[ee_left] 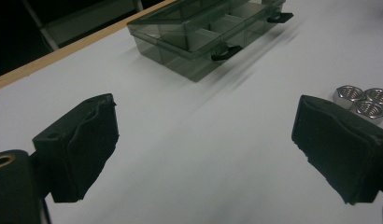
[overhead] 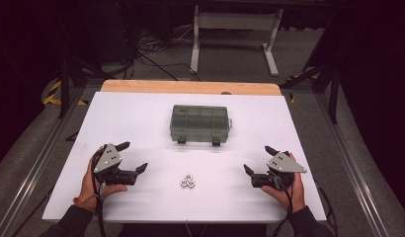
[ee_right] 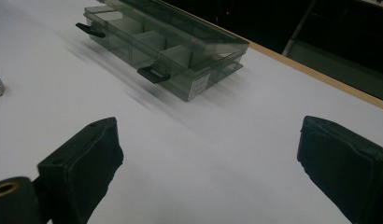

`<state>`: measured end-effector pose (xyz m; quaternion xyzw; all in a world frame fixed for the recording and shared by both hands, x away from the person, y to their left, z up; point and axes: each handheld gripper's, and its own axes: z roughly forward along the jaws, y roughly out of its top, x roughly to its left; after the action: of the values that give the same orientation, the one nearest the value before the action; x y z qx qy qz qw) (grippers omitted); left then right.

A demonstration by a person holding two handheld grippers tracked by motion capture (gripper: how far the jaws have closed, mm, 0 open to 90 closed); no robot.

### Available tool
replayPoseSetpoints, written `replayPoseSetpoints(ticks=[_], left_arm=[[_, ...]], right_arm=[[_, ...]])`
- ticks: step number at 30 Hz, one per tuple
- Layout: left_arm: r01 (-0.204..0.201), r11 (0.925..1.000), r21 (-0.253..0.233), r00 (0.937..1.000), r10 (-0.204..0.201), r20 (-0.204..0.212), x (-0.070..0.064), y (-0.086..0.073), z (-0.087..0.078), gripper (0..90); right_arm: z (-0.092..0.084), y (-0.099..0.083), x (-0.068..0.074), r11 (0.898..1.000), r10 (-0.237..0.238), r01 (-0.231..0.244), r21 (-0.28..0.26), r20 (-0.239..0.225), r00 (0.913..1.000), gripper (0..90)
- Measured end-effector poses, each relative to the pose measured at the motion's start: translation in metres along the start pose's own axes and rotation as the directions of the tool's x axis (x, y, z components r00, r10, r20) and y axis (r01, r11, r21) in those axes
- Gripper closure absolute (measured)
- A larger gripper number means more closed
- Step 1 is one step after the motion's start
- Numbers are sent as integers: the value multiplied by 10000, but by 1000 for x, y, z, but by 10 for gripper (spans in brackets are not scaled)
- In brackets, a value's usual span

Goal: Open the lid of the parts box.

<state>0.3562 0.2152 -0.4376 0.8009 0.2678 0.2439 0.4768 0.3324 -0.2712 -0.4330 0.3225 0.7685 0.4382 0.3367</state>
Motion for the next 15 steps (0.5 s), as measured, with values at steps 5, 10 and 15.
replayPoseSetpoints(ticks=[5, 10, 15], left_arm=[[-74, 9999, 85, 10000, 74, 36, 2, 5, 10, 83], [-71, 9997, 255, 9998, 66, 177, 7, 13, 21, 95], [-37, 9989, 471, 9995, 22, 327, 12, 25, 34, 145]], right_arm=[[4, 3, -2, 10000, 12, -11, 78, -100, 9999, 78], [10, 11, -8, 9997, 202, -198, 120, -332, 9992, 117], [20, 24, -15, 9984, 398, -378, 421, -471, 9981, 130]])
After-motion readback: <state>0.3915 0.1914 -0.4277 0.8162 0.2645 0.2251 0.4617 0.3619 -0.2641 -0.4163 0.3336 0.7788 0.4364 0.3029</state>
